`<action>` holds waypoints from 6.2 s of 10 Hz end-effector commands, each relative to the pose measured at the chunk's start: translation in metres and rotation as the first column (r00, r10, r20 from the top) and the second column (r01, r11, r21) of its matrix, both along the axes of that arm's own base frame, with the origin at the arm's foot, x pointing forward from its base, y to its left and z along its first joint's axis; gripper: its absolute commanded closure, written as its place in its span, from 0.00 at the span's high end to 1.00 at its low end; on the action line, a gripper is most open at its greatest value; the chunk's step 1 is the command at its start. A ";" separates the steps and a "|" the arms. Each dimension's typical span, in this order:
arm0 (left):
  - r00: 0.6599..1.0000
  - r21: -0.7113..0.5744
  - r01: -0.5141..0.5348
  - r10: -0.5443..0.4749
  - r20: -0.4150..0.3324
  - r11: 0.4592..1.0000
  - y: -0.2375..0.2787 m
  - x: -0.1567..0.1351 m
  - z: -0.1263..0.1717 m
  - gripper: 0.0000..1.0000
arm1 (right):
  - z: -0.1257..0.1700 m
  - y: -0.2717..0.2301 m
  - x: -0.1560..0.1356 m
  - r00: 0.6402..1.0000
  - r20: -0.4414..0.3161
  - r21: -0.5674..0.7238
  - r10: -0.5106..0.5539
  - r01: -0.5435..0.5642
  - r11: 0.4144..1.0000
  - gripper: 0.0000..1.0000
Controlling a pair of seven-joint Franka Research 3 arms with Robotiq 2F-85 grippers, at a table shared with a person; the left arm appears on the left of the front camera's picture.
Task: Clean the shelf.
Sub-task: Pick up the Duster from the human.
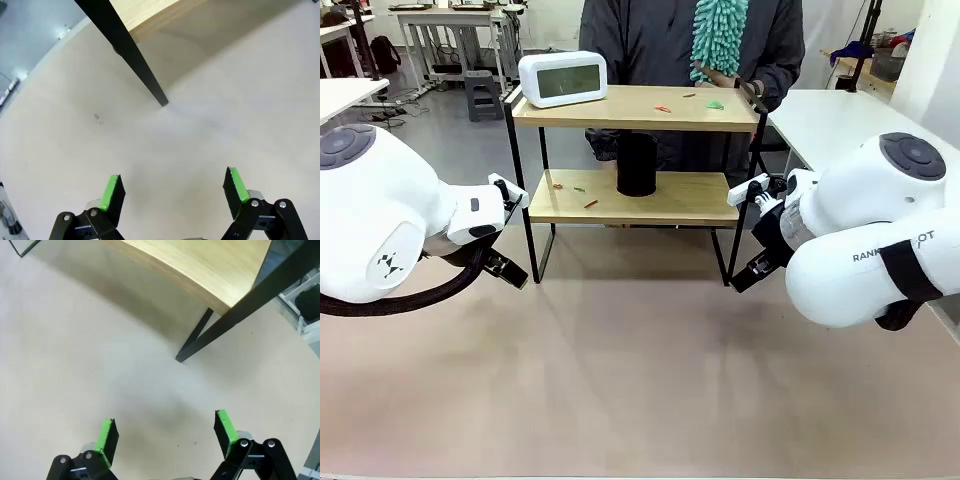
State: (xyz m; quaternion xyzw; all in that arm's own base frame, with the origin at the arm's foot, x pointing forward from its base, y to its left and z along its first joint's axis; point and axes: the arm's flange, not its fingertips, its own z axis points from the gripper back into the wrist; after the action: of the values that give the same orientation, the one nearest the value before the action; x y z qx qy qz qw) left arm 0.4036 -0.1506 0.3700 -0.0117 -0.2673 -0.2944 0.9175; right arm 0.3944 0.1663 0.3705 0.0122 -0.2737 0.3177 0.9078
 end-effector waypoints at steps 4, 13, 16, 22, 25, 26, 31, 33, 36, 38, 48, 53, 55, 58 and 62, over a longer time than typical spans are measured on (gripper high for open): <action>1.000 0.000 0.000 0.000 0.000 1.000 0.000 0.000 0.000 1.00 | 0.000 0.000 0.000 1.000 0.000 0.000 0.000 0.000 1.000 1.00; 0.952 -0.437 0.189 -0.273 -0.137 0.879 0.074 -0.063 0.111 1.00 | 0.129 -0.064 -0.050 0.931 -0.289 0.378 -0.222 0.325 0.867 1.00; 0.986 -0.779 -0.074 -0.072 -0.151 0.623 0.233 -0.080 0.127 1.00 | 0.178 -0.230 -0.116 0.907 -0.304 0.819 -0.291 0.405 0.406 1.00; 0.972 -0.909 -0.228 0.031 -0.232 0.349 0.343 -0.109 0.077 1.00 | 0.196 -0.297 -0.138 0.884 -0.354 0.787 -0.306 0.458 0.414 1.00; 0.972 -0.909 -0.228 0.031 -0.232 0.349 0.343 -0.109 0.077 1.00 | 0.196 -0.297 -0.138 0.884 -0.354 0.787 -0.306 0.458 0.414 1.00; 0.972 -0.909 -0.228 0.031 -0.232 0.349 0.343 -0.109 0.077 1.00 | 0.196 -0.297 -0.138 0.884 -0.354 0.787 -0.306 0.458 0.414 1.00; 0.972 -0.909 -0.228 0.031 -0.232 0.349 0.343 -0.109 0.077 1.00 | 0.196 -0.297 -0.138 0.884 -0.354 0.787 -0.306 0.458 0.414 1.00; 0.972 -0.909 -0.228 0.031 -0.232 0.349 0.343 -0.109 0.077 1.00 | 0.207 -0.296 -0.130 0.865 -0.376 0.811 -0.333 0.481 0.333 1.00; 0.972 -0.909 -0.228 0.031 -0.232 0.349 0.343 -0.109 0.077 1.00 | 0.260 -0.279 -0.041 0.713 -0.605 0.702 -0.353 0.688 0.185 1.00; 0.972 -0.909 -0.228 0.031 -0.232 0.349 0.343 -0.109 0.077 1.00 | 0.248 -0.267 0.026 0.641 -0.684 0.632 -0.349 0.759 0.154 1.00; 0.972 -0.909 -0.228 0.031 -0.232 0.349 0.343 -0.109 0.077 1.00 | 0.168 -0.237 0.098 0.524 -0.850 0.515 -0.051 0.848 0.124 1.00; 0.972 -0.909 -0.228 0.031 -0.232 0.349 0.343 -0.109 0.077 1.00 | 0.161 -0.232 0.104 0.557 -0.830 0.553 -0.020 0.827 0.105 0.00; 0.972 -0.909 -0.228 0.031 -0.232 0.349 0.343 -0.109 0.077 1.00 | 0.160 -0.229 0.105 0.562 -0.827 0.557 -0.017 0.823 0.108 0.07; 0.972 -0.909 -0.228 0.031 -0.232 0.349 0.343 -0.109 0.077 1.00 | 0.158 -0.231 0.104 0.560 -0.828 0.556 -0.014 0.825 0.104 0.00; 0.972 -0.909 -0.228 0.031 -0.232 0.349 0.343 -0.109 0.077 1.00 | 0.185 -0.239 0.081 0.650 -0.760 0.634 -0.013 0.746 0.203 0.00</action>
State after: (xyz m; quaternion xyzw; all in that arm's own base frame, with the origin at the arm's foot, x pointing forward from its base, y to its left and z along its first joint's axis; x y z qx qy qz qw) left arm 0.2932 0.1934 0.4454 -0.5296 -0.2943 -0.0087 0.7955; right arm 0.4908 -0.0687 0.5405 0.5551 -0.0633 -0.2243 0.7984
